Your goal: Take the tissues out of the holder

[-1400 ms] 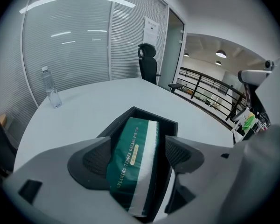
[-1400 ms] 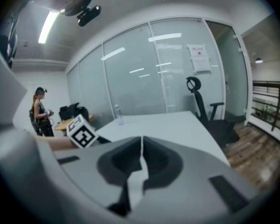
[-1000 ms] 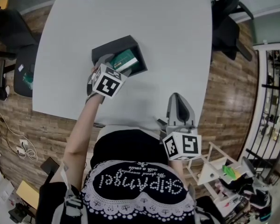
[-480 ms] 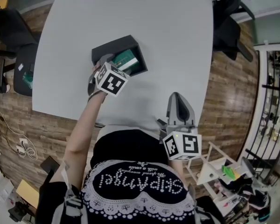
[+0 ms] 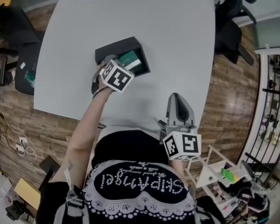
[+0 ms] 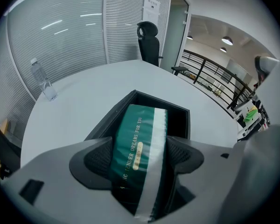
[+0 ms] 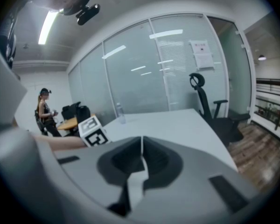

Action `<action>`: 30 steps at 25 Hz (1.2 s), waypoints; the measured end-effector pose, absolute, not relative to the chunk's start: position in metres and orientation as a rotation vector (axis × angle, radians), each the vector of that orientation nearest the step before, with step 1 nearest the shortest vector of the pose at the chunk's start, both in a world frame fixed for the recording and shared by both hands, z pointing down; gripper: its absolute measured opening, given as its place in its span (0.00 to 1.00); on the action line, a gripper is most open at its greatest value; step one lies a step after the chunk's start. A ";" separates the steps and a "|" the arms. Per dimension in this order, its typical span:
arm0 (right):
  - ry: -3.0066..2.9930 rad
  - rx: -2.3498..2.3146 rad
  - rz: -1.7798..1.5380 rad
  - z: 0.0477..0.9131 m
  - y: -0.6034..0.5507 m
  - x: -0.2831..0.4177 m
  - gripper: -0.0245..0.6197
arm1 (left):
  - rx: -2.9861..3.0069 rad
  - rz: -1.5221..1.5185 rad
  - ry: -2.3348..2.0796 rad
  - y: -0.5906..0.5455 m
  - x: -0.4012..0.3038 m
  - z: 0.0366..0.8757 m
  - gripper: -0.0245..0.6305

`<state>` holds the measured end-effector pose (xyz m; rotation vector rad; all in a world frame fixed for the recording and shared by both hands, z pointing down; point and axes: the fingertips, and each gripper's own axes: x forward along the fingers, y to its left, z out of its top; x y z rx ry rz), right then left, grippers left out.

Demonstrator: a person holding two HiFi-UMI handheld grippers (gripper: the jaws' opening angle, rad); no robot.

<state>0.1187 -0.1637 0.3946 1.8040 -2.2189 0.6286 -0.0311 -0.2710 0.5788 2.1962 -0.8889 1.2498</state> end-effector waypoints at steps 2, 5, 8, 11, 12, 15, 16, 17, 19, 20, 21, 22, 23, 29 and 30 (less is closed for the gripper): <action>-2.224 1.800 0.623 0.393 -0.163 0.117 0.09 | 2.199 1.255 -0.894 -0.271 -0.032 0.579 0.58; -2.224 1.803 0.618 0.392 -0.163 0.116 0.09 | 2.209 1.262 -0.900 -0.272 -0.033 0.579 0.58; -2.220 1.810 0.614 0.391 -0.161 0.118 0.09 | 2.219 1.263 -0.902 -0.273 -0.033 0.578 0.58; -2.217 1.815 0.612 0.390 -0.159 0.119 0.09 | 2.229 1.264 -0.907 -0.272 -0.032 0.578 0.57; -2.217 1.816 0.612 0.390 -0.159 0.119 0.09 | 2.232 1.264 -0.910 -0.272 -0.033 0.579 0.57; -2.218 1.816 0.609 0.389 -0.158 0.117 0.09 | 2.238 1.262 -0.916 -0.272 -0.034 0.579 0.57; -2.217 1.818 0.607 0.389 -0.158 0.117 0.09 | 2.241 1.261 -0.918 -0.272 -0.034 0.579 0.57; -2.216 1.820 0.607 0.389 -0.158 0.118 0.09 | 2.245 1.260 -0.921 -0.272 -0.034 0.579 0.57; -2.213 1.824 0.604 0.389 -0.157 0.119 0.09 | 2.251 1.258 -0.925 -0.272 -0.034 0.579 0.57; -2.211 1.826 0.603 0.388 -0.156 0.120 0.09 | 2.254 1.257 -0.925 -0.272 -0.034 0.578 0.57; -2.209 1.830 0.601 0.387 -0.155 0.121 0.09 | 2.256 1.254 -0.924 -0.272 -0.034 0.577 0.57; -2.206 1.834 0.599 0.387 -0.154 0.121 0.09 | 2.258 1.252 -0.922 -0.272 -0.035 0.576 0.57; -2.203 1.839 0.597 0.386 -0.153 0.122 0.09 | 2.261 1.249 -0.921 -0.271 -0.035 0.575 0.57; -2.193 1.855 0.591 0.383 -0.150 0.127 0.09 | 2.303 1.216 -0.941 -0.269 -0.034 0.562 0.56; -2.194 1.855 0.591 0.383 -0.150 0.127 0.09 | 2.310 1.212 -0.947 -0.269 -0.035 0.559 0.56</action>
